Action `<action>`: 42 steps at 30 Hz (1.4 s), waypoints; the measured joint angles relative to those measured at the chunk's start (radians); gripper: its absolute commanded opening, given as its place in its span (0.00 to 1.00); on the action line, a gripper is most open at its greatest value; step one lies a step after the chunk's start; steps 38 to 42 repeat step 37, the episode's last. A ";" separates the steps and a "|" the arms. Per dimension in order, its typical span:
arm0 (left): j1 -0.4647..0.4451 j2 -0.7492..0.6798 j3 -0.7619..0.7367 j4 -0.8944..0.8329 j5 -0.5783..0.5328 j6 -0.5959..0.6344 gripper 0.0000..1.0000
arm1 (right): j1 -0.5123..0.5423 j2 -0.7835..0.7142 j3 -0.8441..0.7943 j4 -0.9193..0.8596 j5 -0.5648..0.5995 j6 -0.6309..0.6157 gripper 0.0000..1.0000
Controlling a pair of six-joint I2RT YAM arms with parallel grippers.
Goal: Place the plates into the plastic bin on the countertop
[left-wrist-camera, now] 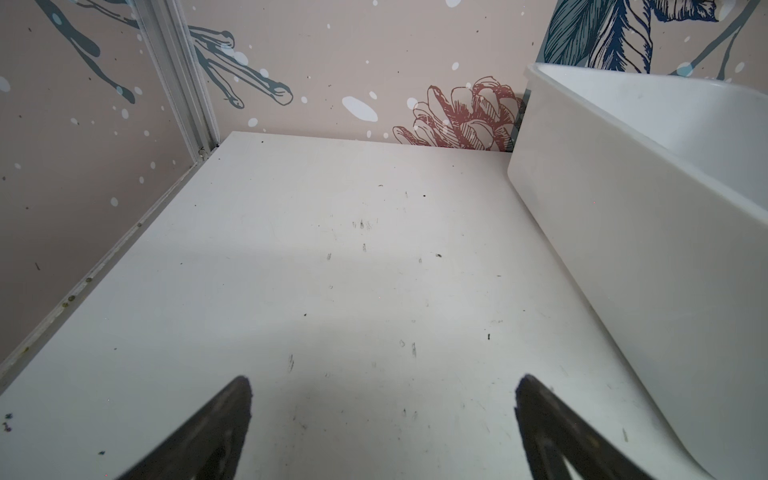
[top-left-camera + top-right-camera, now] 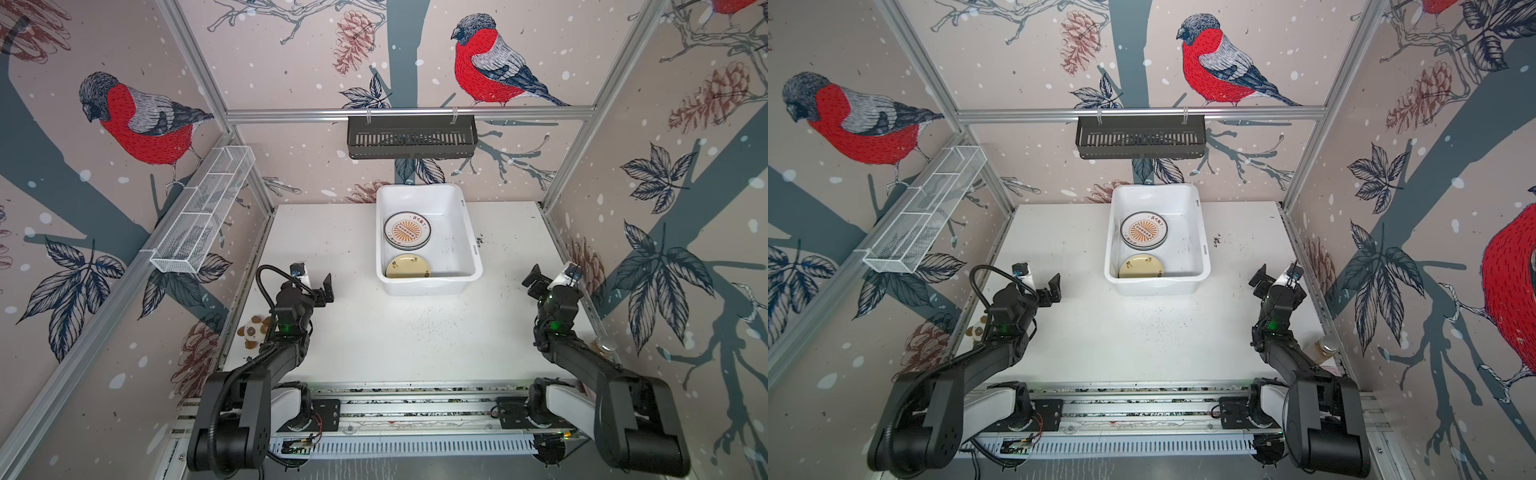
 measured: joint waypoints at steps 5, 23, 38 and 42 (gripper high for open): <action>0.004 0.183 -0.074 0.301 -0.028 0.019 0.98 | 0.060 0.107 -0.083 0.178 0.035 -0.042 0.99; 0.005 0.350 0.045 0.486 -0.045 0.044 0.99 | 0.164 0.395 -0.002 0.452 0.093 -0.147 1.00; -0.010 0.352 0.053 0.425 -0.066 0.057 0.99 | 0.167 0.396 -0.007 0.489 0.098 -0.167 1.00; -0.010 0.352 0.053 0.425 -0.066 0.057 0.99 | 0.167 0.396 -0.007 0.489 0.098 -0.167 1.00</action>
